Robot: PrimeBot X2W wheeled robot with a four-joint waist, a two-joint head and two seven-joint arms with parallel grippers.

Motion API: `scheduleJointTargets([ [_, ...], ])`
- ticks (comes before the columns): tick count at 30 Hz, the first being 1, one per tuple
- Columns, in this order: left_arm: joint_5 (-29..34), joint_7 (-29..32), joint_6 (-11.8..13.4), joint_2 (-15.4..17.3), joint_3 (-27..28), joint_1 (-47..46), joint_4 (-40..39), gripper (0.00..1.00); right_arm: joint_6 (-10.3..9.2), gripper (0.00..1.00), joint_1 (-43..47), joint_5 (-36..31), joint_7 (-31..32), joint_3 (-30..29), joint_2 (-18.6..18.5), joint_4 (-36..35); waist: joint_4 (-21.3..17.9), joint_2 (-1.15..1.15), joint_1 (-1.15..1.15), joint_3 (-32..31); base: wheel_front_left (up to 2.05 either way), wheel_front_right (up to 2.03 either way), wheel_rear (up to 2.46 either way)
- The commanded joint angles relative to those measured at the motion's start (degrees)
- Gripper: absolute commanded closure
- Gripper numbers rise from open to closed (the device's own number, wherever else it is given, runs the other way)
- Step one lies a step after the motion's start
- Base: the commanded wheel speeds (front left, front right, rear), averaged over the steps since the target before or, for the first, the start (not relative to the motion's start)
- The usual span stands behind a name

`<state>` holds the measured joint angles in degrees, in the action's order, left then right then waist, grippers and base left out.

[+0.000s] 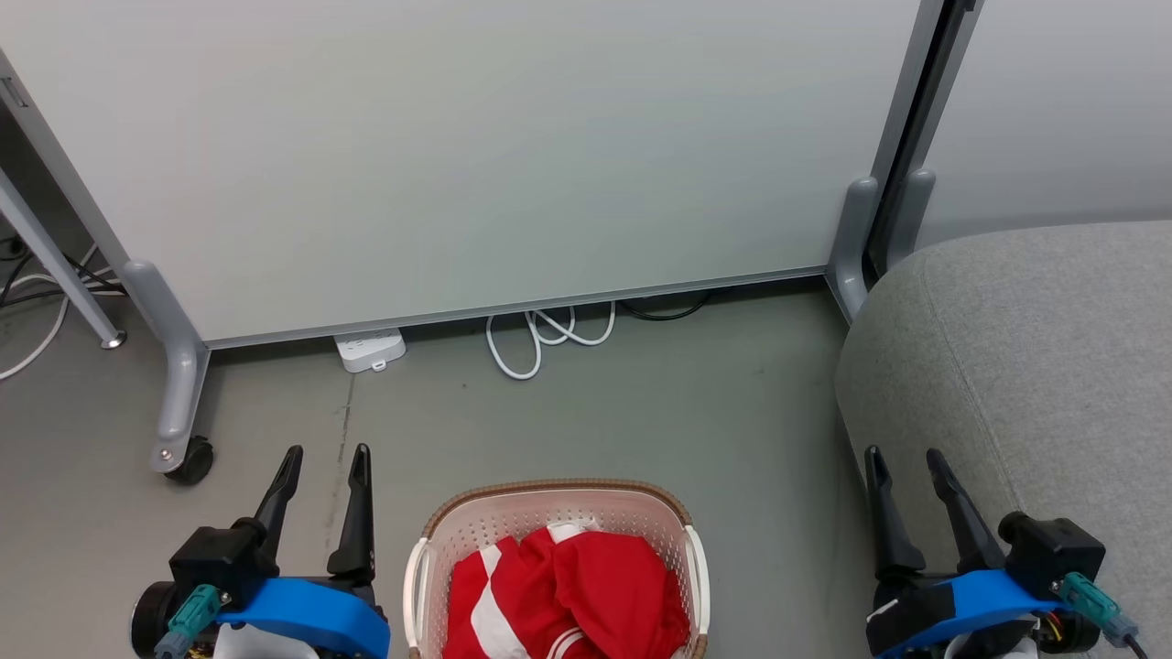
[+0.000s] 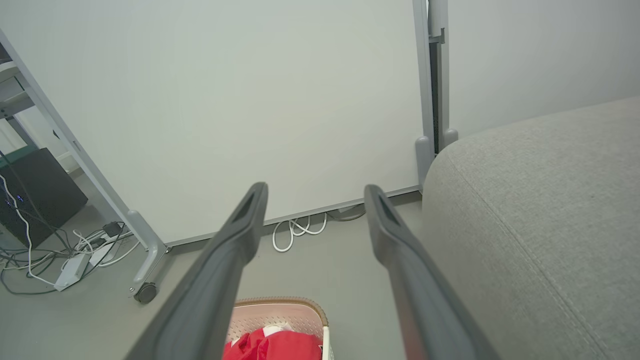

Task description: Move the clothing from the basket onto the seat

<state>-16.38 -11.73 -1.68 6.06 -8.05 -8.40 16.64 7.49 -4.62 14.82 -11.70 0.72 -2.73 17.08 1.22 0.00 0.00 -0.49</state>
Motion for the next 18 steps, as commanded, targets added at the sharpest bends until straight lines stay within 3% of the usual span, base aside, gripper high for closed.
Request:
scheduleJointTargets([
  [1, 1.1, -0.5, -0.3, 0.1, 0.1, -1.0, -0.4, 0.0, 0.0, 0.0, -1.0, -1.2, -0.6, 0.2, -0.2, -0.3, 0.0, 0.0, 0.0, 0.0, 0.0, 0.0, 0.0],
  [18, 7.6, -2.4, -2.1, -1.5, 3.8, 0.2, -0.1, 0.0, -0.01, 0.0, -0.2, -7.6, -2.4, 0.1, -0.2, -0.2, 1.0, 0.0, 0.0, -0.3, 0.0, 0.0, 0.0],
])
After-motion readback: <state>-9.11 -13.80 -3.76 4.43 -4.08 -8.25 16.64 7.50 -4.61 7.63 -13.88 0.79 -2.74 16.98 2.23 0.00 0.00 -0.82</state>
